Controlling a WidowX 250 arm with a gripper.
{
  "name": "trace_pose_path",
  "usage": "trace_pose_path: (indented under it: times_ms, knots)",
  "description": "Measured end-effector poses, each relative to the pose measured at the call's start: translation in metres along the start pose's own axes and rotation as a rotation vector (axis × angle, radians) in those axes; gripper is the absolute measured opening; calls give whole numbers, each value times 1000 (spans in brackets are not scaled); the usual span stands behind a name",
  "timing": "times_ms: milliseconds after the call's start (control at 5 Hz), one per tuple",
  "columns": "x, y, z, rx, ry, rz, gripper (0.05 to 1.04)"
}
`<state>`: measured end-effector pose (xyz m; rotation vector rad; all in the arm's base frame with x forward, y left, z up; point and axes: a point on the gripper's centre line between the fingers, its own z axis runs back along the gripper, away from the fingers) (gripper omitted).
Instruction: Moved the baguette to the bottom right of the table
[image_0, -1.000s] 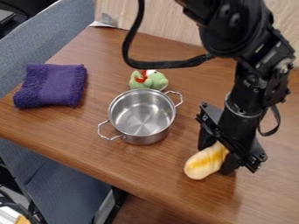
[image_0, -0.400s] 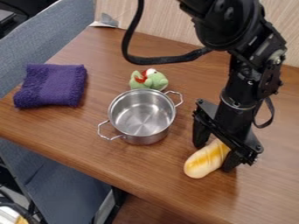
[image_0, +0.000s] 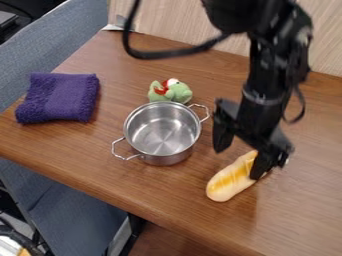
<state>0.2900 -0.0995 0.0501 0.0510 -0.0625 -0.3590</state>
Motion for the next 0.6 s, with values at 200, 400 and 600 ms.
trace_pose_path:
  times_ms: [200,400,600]
  knots:
    - [3,8,31,-46,-65,20,1001]
    - [3,23,57,-93,-138,50,1001]
    - [4,23,59,-98,-143,46,1001]
